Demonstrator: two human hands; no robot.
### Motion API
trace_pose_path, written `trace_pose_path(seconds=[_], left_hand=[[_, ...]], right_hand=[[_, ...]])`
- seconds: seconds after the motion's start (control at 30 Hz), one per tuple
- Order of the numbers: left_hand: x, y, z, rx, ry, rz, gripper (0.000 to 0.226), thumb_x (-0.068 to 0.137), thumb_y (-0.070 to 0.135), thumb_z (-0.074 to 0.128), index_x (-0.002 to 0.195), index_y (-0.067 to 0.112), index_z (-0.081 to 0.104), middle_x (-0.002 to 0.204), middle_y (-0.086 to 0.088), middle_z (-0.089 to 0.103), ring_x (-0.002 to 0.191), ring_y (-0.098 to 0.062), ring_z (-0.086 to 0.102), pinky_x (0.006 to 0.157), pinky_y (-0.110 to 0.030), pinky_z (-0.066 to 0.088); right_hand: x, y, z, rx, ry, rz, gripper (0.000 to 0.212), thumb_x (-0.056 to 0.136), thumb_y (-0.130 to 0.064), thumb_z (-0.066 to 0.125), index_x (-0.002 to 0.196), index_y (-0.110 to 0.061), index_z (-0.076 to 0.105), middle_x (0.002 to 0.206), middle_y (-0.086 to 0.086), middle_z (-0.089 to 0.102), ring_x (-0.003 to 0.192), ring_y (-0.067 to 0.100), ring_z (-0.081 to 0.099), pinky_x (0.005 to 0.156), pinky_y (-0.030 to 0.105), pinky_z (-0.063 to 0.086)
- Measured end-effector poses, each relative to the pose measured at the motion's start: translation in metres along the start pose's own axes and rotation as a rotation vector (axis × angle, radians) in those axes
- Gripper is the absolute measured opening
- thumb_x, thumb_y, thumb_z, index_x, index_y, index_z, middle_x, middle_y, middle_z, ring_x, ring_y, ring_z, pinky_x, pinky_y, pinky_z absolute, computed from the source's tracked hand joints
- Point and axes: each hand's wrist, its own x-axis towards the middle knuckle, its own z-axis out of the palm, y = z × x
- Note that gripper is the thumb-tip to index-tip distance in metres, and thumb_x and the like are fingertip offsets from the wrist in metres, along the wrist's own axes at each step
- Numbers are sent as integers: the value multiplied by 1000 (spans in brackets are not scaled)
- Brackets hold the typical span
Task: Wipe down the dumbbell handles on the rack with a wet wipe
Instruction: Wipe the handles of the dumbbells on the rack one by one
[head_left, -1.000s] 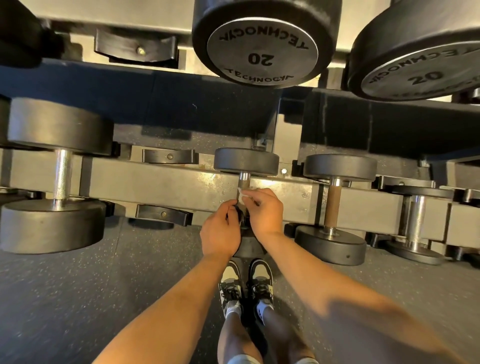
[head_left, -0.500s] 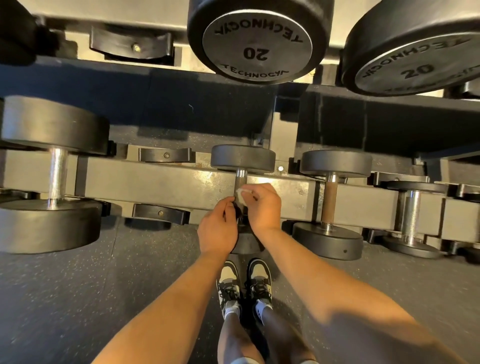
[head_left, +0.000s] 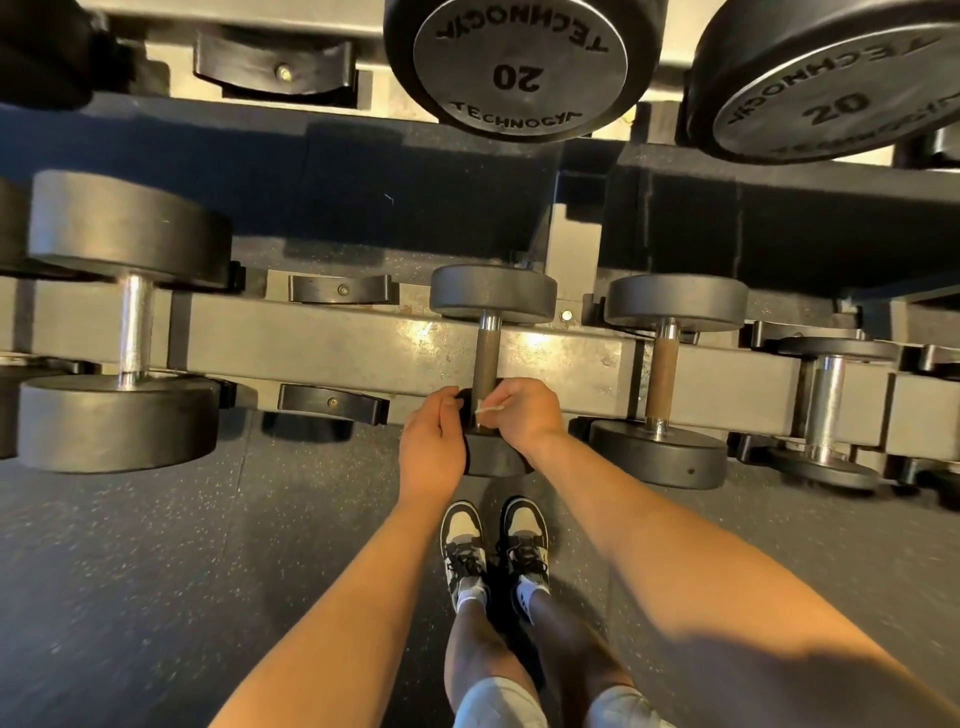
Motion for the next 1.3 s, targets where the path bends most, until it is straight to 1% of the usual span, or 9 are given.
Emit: trace_pose_path(seconds=[0.13,0.3,0.47,0.57,0.67,0.8,1.0,1.2,1.3], left_hand=[[11,7,0,90,-18,-62,36,108,30,33,130,24,62,123,-1,69,115,-23,61,85,-29,40],[21,24,3,121,-38,9,39,110,33,32,140,26,56,131,-3,66,121,-25,59,88,-24,36],[20,22,12,203,31,51,38,109,38,31,140,35,55,119,-3,71,109,-29,64,87,-36,47],[18,21,11,156,41,42,38,109,37,32,138,36,57,116,-3,72,107,-26,64,83,-34,45],[16,24,10,177,32,43,37,108,37,33,135,36,59,112,-5,73,103,-27,65,79,-35,45],[16,22,6,186,-13,102,36,108,37,37,135,33,61,108,-2,73,98,-22,66,84,-36,51],[17,17,5,69,-13,82,34,108,39,37,131,35,62,106,2,72,92,-14,62,83,-34,51],[13,11,0,2,-64,66,33,108,34,43,137,28,59,113,9,65,98,-7,58,84,-22,41],[4,12,-8,29,-168,65,35,108,32,45,141,27,54,122,1,68,104,-12,60,85,-23,41]], right_hand=[[-4,3,-10,61,40,7,17,81,-4,78,77,-18,71,84,-1,71,85,15,66,81,26,54],[13,-11,-12,340,307,-182,14,87,-6,72,89,-20,72,102,2,66,96,16,62,87,24,50],[30,-31,-2,383,301,-191,11,89,-5,70,91,-15,73,103,3,67,86,8,58,72,5,44],[22,-13,3,250,256,-183,10,88,-7,73,87,-18,74,102,0,69,91,12,61,82,15,49],[6,5,6,52,150,-127,13,88,-3,71,87,-16,74,95,-4,69,87,11,61,75,14,46],[9,-4,2,238,188,-66,9,87,-7,73,87,-16,75,95,0,72,90,18,66,86,32,56],[13,-10,9,222,227,-149,9,87,-8,73,91,-17,72,103,2,65,86,7,60,79,14,48],[-1,3,1,98,75,-39,19,84,-2,73,81,-21,71,86,-5,69,88,15,66,82,26,54],[-21,-12,-6,243,111,-9,15,82,-4,77,83,-18,72,86,-3,71,89,20,68,86,36,58]])
